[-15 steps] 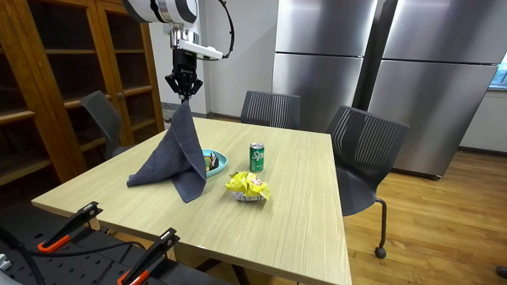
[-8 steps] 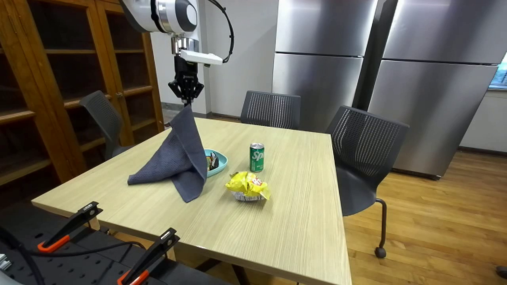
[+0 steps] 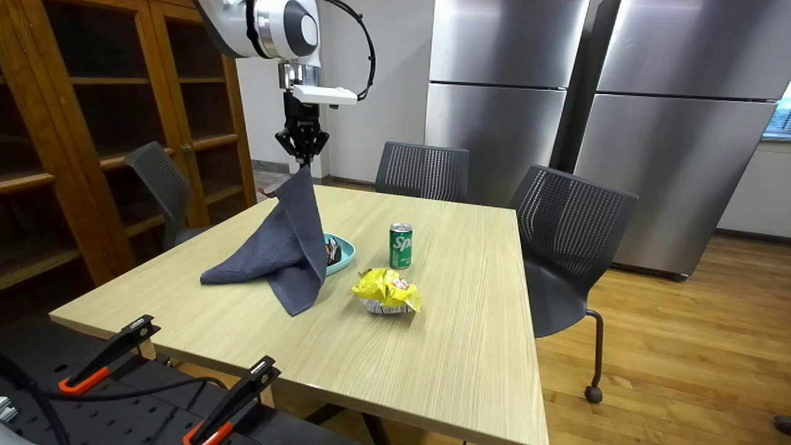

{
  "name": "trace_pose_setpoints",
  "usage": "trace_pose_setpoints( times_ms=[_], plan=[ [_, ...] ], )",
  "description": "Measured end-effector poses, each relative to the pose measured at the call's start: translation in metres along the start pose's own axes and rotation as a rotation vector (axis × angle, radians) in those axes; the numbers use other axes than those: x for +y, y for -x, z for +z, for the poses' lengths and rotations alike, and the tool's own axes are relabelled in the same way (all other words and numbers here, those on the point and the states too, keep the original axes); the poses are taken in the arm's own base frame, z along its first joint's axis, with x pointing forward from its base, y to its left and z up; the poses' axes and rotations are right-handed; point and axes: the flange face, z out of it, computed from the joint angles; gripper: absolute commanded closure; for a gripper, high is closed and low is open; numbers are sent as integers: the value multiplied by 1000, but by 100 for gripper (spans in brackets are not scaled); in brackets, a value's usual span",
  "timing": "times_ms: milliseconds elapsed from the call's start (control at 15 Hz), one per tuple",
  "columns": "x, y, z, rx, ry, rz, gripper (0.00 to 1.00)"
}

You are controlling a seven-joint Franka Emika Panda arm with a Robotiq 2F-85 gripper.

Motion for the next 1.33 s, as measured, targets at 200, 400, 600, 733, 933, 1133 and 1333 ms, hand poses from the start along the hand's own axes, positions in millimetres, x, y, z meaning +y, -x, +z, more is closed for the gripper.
trace_pose_setpoints(
  times_ms=[200,400,600,733,933,1133,1333],
  plan=[
    [11,14,0,7,13,26,99],
    [25,25,-1,12,24,52,99],
    [39,33,-1,16,36,75,99],
    [48,37,0,17,45,92,99],
    [63,42,4,13,60,112,99],
    [74,47,11,1,71,122,99],
    [83,52,22,-16,75,139,99]
  ],
)
